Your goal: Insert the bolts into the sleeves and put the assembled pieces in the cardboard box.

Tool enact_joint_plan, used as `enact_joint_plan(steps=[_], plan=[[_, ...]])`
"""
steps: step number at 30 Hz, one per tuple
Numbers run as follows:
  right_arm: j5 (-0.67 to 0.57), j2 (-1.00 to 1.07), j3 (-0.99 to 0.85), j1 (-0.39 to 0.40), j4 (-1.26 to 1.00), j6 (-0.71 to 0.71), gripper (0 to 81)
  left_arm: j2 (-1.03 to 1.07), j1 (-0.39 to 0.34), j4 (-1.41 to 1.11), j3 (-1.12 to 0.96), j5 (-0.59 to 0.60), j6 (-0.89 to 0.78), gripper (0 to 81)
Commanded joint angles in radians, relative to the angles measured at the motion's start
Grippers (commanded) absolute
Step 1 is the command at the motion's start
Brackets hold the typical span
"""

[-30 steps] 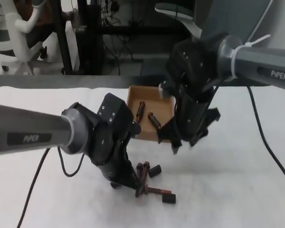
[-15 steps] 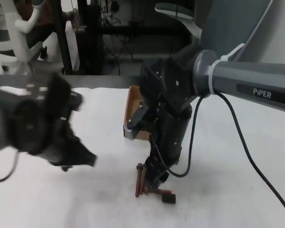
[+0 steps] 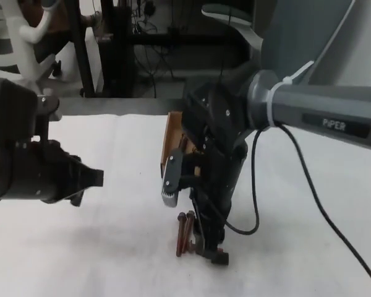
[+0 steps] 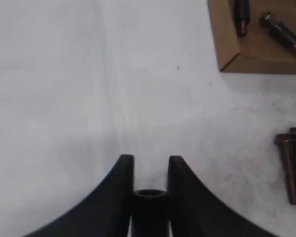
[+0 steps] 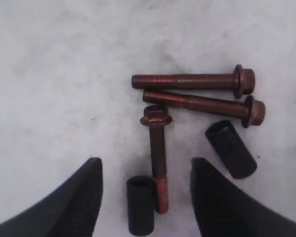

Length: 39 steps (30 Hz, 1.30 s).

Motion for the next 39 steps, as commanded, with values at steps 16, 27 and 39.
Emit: enact_joint_plan(steps=[16, 27, 39], plan=[[-0.049, 0.127, 0.001, 0.009, -0.129, -0.004, 0.1, -0.013, 0.001, -0.034, 0.004, 0.025, 0.013, 1.8], [-0.245, -0.049, 0.013, -0.017, -0.229, 0.093, 0.4, -0.013, -0.098, -0.631, 0.303, 0.223, -0.031, 1.8], [-0.257, -0.509, 0.583, -0.008, -1.165, 0.57, 0.4, 0.014, -0.431, -1.162, 0.485, 0.002, -0.036, 1.8]])
